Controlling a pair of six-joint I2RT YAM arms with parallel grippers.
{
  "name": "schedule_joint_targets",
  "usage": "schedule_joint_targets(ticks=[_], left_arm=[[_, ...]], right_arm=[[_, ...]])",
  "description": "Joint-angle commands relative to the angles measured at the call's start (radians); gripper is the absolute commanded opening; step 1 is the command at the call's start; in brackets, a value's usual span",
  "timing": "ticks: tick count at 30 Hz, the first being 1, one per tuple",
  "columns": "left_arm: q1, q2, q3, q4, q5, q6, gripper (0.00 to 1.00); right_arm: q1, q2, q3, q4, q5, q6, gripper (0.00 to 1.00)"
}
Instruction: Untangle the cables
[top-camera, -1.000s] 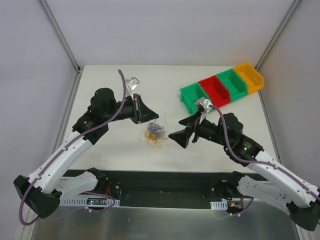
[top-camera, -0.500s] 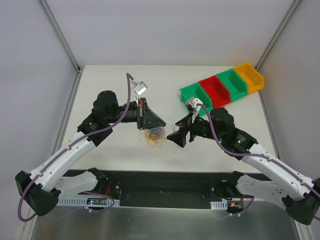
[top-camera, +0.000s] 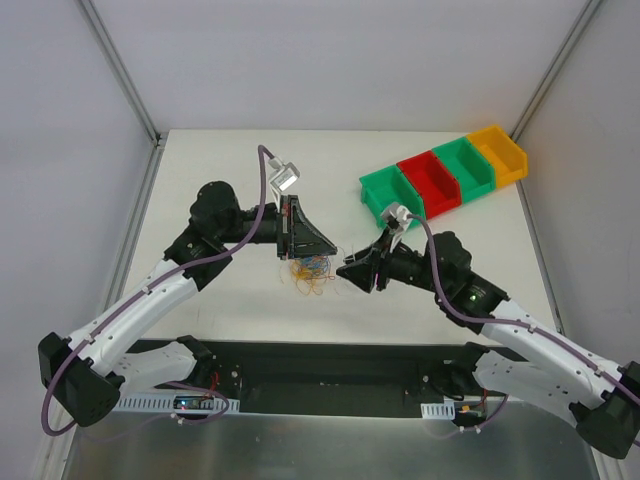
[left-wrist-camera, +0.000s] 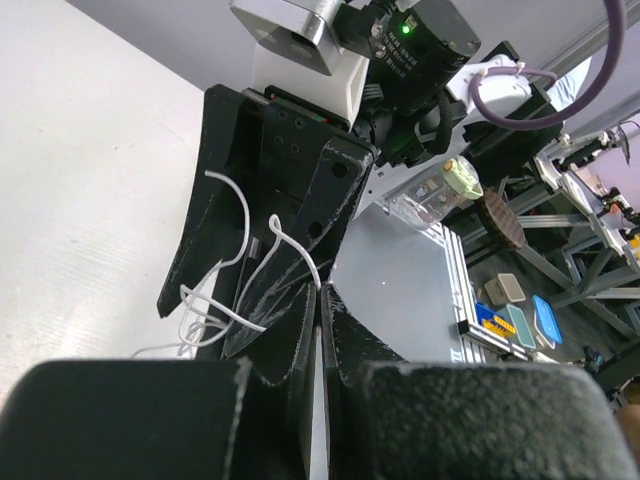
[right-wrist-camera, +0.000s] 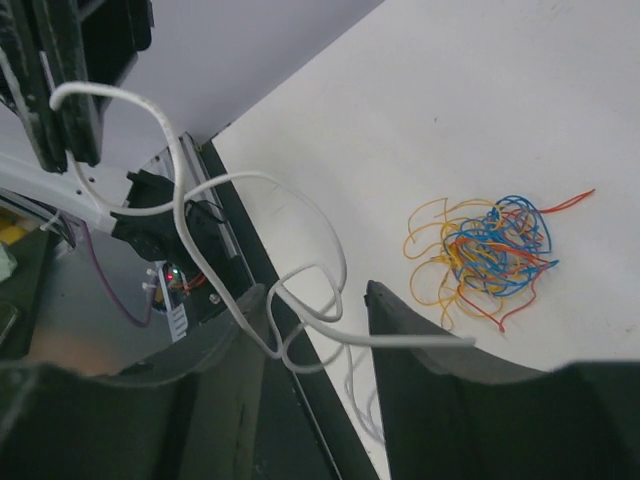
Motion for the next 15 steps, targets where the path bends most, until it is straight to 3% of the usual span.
schedule_joint_targets(ticks=[1, 4, 7, 11, 15], left_arm=[[-0.012, 0.011, -0.014, 0.123, 0.048, -0.026, 0.0], [-0.012, 0.024, -0.014, 0.141, 0.051, -0.038, 0.0], [-0.012, 0.027, -0.02, 0.162, 0.048, -0.05, 0.0], [-0.012, 0.033, -0.02, 0.175, 0.051, -0.057, 0.0], [-0.012, 0.036, -0.018, 0.196, 0.051, -0.061, 0.0]], right_arm=[[-0.003, -0.041, -0.025, 0.178, -0.004, 0.088, 0.52], [-0.003, -0.059, -0.036, 0.183, 0.012, 0.116, 0.59], [-0.003, -0.096, -0.065, 0.213, 0.05, 0.157, 0.59], [-0.003, -0.125, -0.082, 0.232, 0.081, 0.191, 0.39], [-0.003, -0.122, -0.065, 0.204, 0.087, 0.185, 0.13]])
